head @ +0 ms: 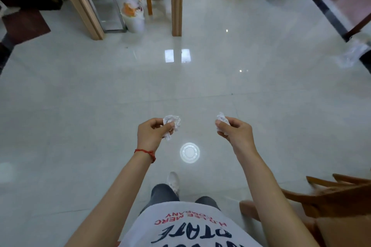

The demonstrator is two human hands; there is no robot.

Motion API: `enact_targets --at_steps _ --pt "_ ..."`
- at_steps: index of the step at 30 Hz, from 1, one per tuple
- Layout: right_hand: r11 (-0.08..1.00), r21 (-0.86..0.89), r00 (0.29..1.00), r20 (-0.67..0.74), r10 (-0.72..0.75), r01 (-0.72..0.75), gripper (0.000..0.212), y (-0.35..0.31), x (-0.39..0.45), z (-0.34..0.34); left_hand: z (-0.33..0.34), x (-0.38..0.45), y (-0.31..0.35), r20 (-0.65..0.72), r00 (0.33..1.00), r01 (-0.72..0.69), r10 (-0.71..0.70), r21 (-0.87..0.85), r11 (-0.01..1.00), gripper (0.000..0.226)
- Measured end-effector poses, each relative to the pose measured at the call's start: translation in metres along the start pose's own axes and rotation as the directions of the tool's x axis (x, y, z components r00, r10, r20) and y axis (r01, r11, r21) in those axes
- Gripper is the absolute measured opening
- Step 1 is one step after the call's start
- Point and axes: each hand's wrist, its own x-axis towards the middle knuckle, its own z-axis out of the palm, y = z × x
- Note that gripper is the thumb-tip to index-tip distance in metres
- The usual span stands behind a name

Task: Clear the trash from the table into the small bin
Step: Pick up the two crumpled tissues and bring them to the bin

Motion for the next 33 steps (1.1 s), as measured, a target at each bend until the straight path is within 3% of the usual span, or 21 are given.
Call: enact_targets --at_steps 12,23,33 --pt "1.0 0.023 0.998 -0.058 0.016 -0.015 0.006 -0.066 0.125 0.068 0.021 0.165 0.07 0.088 0.996 -0.001 0.0 0.013 1.0 0.009" --pt "0.999 0.043 0.996 -0.089 -0.013 0.017 0.004 -0.148 0.278 0.084 0.098 0.308 0.143 0.108 0.994 -0.008 0.002 0.055 0.998 0.01" --pt "0.993 0.114 0.979 -0.205 0.015 0.009 0.005 -0.192 0.361 0.082 0.17 0.401 0.203 0.273 0.962 -0.062 0.019 0.148 0.987 0.005"
